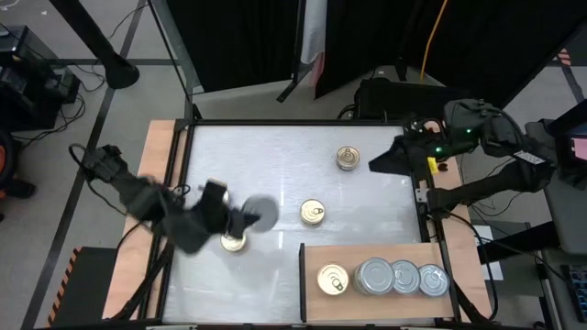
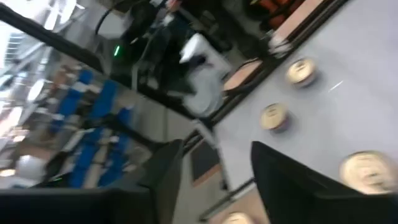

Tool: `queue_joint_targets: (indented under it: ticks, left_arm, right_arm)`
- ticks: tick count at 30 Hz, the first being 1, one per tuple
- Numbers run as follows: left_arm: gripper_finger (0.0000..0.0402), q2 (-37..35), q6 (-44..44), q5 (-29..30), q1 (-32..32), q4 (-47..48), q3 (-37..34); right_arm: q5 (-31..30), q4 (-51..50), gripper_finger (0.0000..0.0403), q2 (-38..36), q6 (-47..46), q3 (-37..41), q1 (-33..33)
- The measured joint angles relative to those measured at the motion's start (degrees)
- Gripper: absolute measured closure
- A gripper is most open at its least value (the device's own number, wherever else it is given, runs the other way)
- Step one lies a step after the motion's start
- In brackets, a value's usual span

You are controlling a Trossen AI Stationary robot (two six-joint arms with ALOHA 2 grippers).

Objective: Stack canned seafood by type on shelf
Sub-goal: Stack the green tuna can on top of the other green tuna can on the shelf

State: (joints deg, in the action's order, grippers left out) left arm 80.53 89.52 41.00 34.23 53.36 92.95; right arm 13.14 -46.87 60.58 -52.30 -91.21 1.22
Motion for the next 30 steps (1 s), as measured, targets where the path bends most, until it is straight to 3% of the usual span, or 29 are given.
queue_joint_targets:
  ticks: [3, 6, 13, 17, 24, 30]
  left_arm:
    - [0.0261, -0.4, -12.5, -0.1, -6.0, -12.9, 0.8]
    - [0.0261, 0.1, -20.8, -4.3, -11.5, -26.3, 0.8]
    - [0.0261, 2.9, -26.9, -16.8, -18.8, -45.3, 0.8]
    - [0.0261, 4.7, -26.9, -20.9, -19.6, -49.0, 0.8]
    - [0.0261, 6.2, -25.6, -21.4, -19.6, -50.0, 0.8]
    - [0.0255, 6.5, -25.9, -21.0, -19.6, -50.5, 0.8]
  right_arm:
    - [0.3, 0.7, 0.0170, 3.4, -3.7, -3.3, -2.8]
    - [0.4, 3.8, 0.0130, 7.1, -5.3, -5.4, -4.6]
    - [-0.5, 9.3, 0.0085, 13.1, -7.3, -7.8, -5.6]
    - [-1.4, 11.8, 0.0083, 15.1, -7.0, -8.2, -5.5]
    - [-1.3, 15.5, 0.0096, 15.6, -5.6, -8.6, -5.5]
    - [-1.4, 14.7, 0.0159, 15.6, -6.0, -8.6, -5.5]
